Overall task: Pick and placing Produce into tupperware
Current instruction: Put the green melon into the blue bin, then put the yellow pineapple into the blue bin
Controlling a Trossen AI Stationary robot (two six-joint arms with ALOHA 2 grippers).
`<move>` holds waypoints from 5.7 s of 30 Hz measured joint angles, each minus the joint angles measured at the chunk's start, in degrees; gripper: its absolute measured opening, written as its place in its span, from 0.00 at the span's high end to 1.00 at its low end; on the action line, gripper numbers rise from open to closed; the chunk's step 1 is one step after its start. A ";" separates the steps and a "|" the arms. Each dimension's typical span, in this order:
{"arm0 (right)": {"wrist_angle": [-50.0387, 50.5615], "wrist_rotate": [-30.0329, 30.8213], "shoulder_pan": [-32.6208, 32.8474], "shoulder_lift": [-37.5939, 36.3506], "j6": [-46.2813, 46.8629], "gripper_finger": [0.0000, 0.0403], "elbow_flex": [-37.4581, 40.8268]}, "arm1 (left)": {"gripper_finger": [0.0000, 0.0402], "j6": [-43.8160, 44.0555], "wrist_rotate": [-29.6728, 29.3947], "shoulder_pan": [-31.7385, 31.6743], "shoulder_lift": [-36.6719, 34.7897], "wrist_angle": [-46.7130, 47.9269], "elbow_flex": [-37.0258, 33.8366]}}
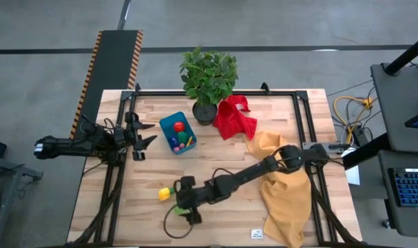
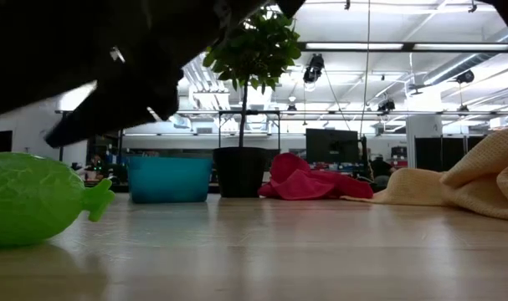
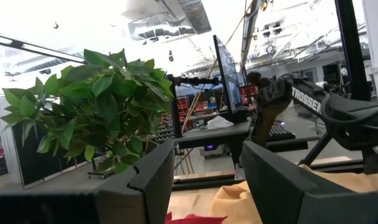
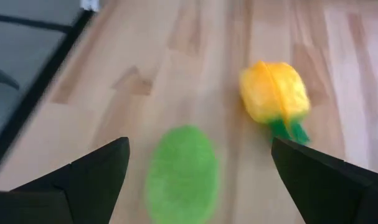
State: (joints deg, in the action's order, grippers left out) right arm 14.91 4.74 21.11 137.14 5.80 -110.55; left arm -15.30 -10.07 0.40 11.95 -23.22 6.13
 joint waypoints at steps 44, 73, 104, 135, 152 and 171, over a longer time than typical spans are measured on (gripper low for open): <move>6.09 -4.99 -0.40 4.44 -1.51 0.15 -2.39 | 0.57 0.06 0.47 -0.02 -0.37 0.24 0.04; 6.06 -5.11 -0.54 4.44 -1.93 0.45 -2.39 | 0.57 0.06 0.47 -0.02 -0.38 0.24 0.02; 25.54 5.90 -15.79 3.46 -14.86 0.46 -22.91 | 0.57 0.06 0.82 0.00 -1.24 0.24 -0.04; 32.88 5.65 -25.38 3.48 -10.31 0.42 -22.33 | 0.57 0.06 0.86 0.00 -1.60 0.28 -0.02; 33.68 -7.51 -23.89 1.70 -7.78 0.20 -22.20 | 0.57 0.12 0.97 -0.02 -1.64 0.24 -0.02; 32.91 -4.04 -9.97 -13.01 -11.22 0.39 -18.86 | 0.57 3.01 3.23 -0.02 -1.98 0.13 0.04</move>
State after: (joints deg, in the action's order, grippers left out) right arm 47.82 0.70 11.14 124.13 -5.42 -129.42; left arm -12.29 -6.85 0.38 9.96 -23.09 6.17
